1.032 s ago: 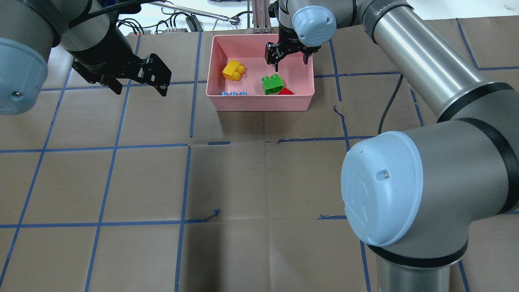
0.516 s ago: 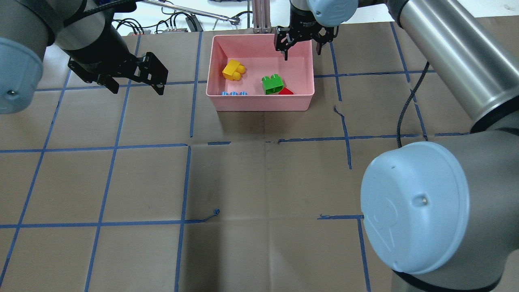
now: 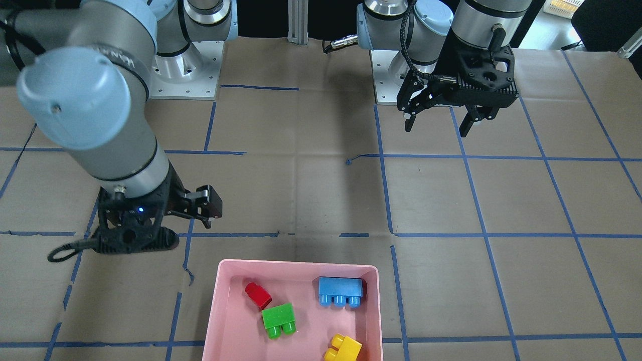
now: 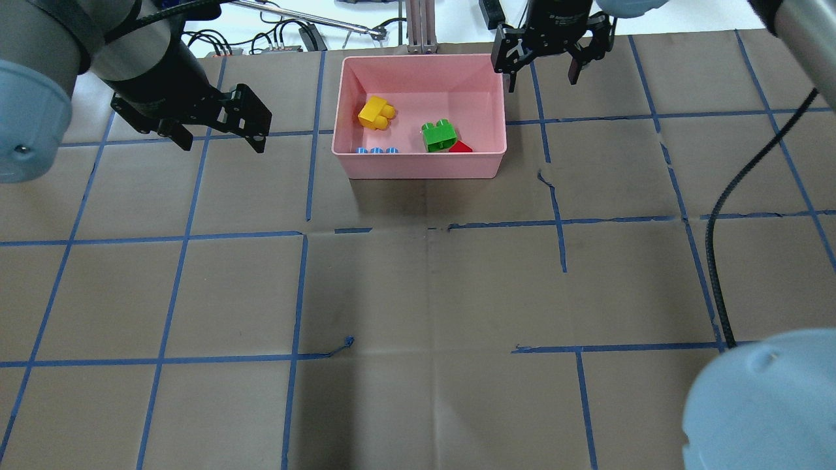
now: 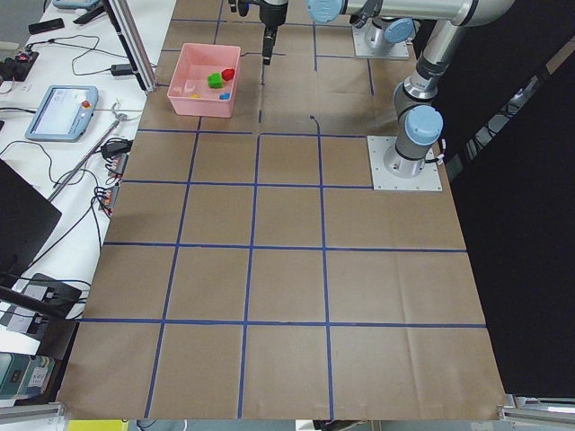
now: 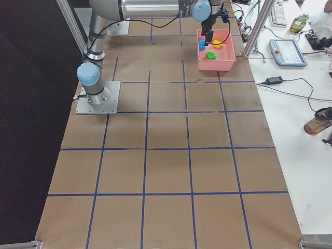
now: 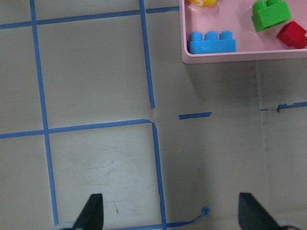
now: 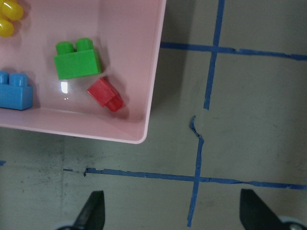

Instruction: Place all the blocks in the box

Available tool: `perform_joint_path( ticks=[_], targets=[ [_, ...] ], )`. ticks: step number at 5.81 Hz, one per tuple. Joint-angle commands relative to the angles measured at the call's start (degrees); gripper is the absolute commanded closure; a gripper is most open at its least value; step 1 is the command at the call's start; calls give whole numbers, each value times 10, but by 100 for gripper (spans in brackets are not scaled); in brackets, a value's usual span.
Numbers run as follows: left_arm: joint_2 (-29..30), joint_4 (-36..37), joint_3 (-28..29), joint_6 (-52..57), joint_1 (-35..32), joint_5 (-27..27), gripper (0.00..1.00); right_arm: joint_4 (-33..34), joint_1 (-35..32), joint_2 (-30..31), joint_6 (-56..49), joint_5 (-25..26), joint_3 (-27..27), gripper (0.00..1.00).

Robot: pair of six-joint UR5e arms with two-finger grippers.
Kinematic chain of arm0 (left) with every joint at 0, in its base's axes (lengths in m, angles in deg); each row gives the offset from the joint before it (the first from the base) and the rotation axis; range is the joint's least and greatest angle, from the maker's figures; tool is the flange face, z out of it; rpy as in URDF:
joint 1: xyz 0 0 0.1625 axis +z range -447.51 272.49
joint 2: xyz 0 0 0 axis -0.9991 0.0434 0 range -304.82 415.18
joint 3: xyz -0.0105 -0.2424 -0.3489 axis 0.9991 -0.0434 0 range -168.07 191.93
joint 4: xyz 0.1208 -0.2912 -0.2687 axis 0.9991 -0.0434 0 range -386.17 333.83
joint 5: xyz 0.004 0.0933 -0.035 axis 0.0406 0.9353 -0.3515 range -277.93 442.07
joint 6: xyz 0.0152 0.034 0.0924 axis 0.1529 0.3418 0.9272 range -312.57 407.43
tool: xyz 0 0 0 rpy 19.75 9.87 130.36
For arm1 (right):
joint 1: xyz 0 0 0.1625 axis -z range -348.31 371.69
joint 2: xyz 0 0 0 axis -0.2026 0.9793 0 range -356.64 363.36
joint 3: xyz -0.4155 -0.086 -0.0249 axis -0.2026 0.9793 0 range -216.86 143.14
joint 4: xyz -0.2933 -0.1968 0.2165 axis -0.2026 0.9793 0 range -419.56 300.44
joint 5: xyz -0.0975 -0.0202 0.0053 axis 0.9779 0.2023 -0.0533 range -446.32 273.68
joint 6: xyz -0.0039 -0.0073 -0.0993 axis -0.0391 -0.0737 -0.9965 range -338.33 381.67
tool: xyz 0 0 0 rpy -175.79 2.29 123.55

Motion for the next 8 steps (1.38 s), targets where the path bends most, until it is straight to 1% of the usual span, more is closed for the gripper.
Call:
perform_joint_path(
  ticks=[1,2,3,4,5,6,8],
  targets=[
    [2,2,0,0,0,0,0,-3,15,123,4,-1,-116,1],
    [-1,1,0,0,0,0,0,1,20,170,12,1,-168,1],
    [2,0,0,2,2,-1,0,-16,20,194,31,13,-179,1],
    [6,3,0,1,1,3,0,-32,21,200,39,17,-179,1],
    [2,1,-1,1,0,2,0,-29,20,200,39,16,-175,1],
    [11,4,8,0,0,0,0,-27,19,200,39,16,-175,1],
    [4,2,-2,0,0,0,0,-26,19,200,39,15,-176,1]
  ],
)
